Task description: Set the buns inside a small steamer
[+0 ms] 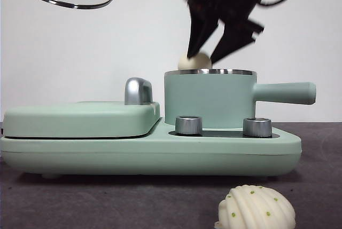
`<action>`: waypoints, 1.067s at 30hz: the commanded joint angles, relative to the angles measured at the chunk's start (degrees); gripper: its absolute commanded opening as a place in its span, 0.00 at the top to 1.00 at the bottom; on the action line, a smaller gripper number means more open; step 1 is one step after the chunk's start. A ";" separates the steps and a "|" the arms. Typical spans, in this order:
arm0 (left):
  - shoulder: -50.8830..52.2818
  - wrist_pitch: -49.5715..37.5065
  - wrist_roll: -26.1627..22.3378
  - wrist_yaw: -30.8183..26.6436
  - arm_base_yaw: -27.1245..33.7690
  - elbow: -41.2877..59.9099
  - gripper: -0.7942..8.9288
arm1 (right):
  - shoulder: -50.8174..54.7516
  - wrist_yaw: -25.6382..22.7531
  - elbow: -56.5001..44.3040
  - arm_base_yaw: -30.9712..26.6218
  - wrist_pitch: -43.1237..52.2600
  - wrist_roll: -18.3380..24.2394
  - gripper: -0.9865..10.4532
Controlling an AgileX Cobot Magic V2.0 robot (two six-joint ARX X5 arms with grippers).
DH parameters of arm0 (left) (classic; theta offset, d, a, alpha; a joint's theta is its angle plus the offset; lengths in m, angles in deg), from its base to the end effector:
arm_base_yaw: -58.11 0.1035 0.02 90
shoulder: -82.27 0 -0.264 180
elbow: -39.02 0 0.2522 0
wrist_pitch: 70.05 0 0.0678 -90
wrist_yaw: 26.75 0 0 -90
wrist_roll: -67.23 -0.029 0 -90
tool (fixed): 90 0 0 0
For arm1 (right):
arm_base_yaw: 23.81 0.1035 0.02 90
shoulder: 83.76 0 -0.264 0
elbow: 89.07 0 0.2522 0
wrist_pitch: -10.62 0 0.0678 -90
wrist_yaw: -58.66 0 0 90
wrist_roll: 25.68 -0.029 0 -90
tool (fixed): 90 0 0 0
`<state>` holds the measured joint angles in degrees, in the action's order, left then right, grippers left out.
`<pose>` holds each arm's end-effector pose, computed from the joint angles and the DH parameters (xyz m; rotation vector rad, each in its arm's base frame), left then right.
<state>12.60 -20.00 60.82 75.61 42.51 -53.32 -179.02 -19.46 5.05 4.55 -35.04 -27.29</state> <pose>0.2356 -0.0722 0.4041 0.1212 0.4552 -0.5051 0.3159 0.1773 0.2913 -0.0940 0.8335 0.6504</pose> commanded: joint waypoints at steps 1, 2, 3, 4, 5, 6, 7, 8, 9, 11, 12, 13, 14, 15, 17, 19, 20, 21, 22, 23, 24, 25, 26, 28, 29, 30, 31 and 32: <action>0.09 -1.33 -0.35 0.50 -0.13 -1.60 0.91 | -3.23 -0.02 1.51 0.26 1.42 0.79 0.69; 0.09 -1.33 -0.35 0.52 -0.15 -1.60 0.91 | -4.02 0.00 1.51 0.26 1.75 0.79 0.69; 0.09 -1.33 -0.35 0.50 -0.17 -1.60 0.91 | -4.92 -0.04 1.51 0.22 2.29 0.79 0.69; 0.09 -1.33 -0.35 0.50 -0.17 -1.60 0.91 | -5.79 -0.02 1.51 0.15 2.82 0.79 0.69; 0.09 -1.31 -0.35 0.50 -0.17 -1.60 0.91 | -6.43 -0.02 1.51 0.04 3.23 0.79 0.69; 0.09 -1.31 -0.35 0.50 -0.17 -1.60 0.91 | -7.04 -0.13 1.51 -0.07 3.43 0.83 0.69; 0.09 -1.27 -0.35 0.50 -0.17 -1.60 0.91 | -7.56 -0.37 1.51 -0.11 3.50 1.01 0.68; 0.09 -1.20 -0.35 0.52 -0.17 -1.60 0.91 | -7.85 -0.76 1.51 -0.11 3.50 1.07 0.66; 0.09 -1.16 -0.37 0.50 -0.17 -1.60 0.91 | -8.00 -1.55 1.51 -0.11 3.41 1.18 0.62; 0.09 -1.11 -0.35 0.50 -0.17 -1.60 0.91 | -8.00 -2.60 1.51 -0.09 3.50 1.73 0.58; 0.09 -1.14 -0.37 0.50 -0.17 -1.60 0.91 | -7.72 -2.97 1.51 -0.07 3.54 2.12 0.57; 0.09 -1.14 -0.37 0.52 -0.17 -1.60 0.91 | -7.32 -2.99 1.51 -0.07 3.52 2.40 0.57; 0.09 -1.14 -0.37 0.52 -0.17 -1.60 0.91 | -6.82 -3.13 1.51 -0.07 3.52 2.62 0.57; 0.09 -1.14 -0.37 0.50 -0.17 -1.60 0.91 | -6.19 -3.13 1.51 -0.07 3.52 2.78 0.57; 0.09 -1.14 -0.37 0.50 -0.17 -1.60 0.91 | -4.24 -3.08 1.51 -0.07 3.17 3.10 0.57; 0.09 -1.16 -0.37 0.52 -0.17 -1.60 0.91 | -1.73 -2.89 1.51 -0.04 1.29 3.13 0.57; 0.09 -1.16 -0.37 0.50 -0.17 -1.60 0.91 | -0.33 -2.91 1.51 0.09 -0.39 3.13 0.57; 0.09 -1.16 -0.37 0.52 -0.17 -1.60 0.91 | 1.01 -2.91 1.51 0.35 -2.29 3.17 0.57; 0.09 -1.16 -0.37 0.50 -0.17 -1.60 0.91 | 1.99 -3.02 1.49 0.61 -3.87 3.19 0.57; 0.09 -1.14 -0.37 0.52 -0.17 -1.60 0.91 | 3.41 -2.99 1.38 1.09 -5.86 3.19 0.57; 0.09 -1.11 -0.37 0.50 -0.17 -1.60 0.91 | 4.57 -2.99 1.05 1.60 -7.17 3.21 0.57; 0.09 -1.14 -0.37 0.50 -0.17 -1.60 0.91 | 6.27 -3.02 0.13 2.29 -8.24 3.21 0.57; 0.09 -1.14 -0.37 0.52 -0.17 -1.60 0.91 | 7.82 -3.04 -1.14 2.95 -8.39 3.21 0.57; 0.09 -1.11 -0.37 0.50 -0.17 -1.60 0.91 | 12.44 -3.13 -6.14 4.98 -6.64 3.21 0.57; 0.09 -1.07 -0.37 0.50 -0.17 -1.60 0.91 | 14.29 -3.13 -8.41 5.81 -5.70 3.19 0.57; 0.09 -1.07 -0.37 0.50 -0.17 -1.60 0.91 | 16.92 -3.13 -11.54 7.02 -4.52 3.19 0.57; 0.09 -1.09 -0.37 0.50 -0.17 -1.60 0.91 | 19.52 -3.43 -14.64 8.26 -3.54 3.19 0.57; 0.09 -1.09 -0.37 0.50 -0.17 -1.60 0.91 | 21.90 -3.89 -17.42 9.46 -2.89 3.17 0.57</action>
<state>12.60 -19.61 60.82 75.61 42.49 -53.32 -158.72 -22.87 -10.54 12.88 -38.73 -24.49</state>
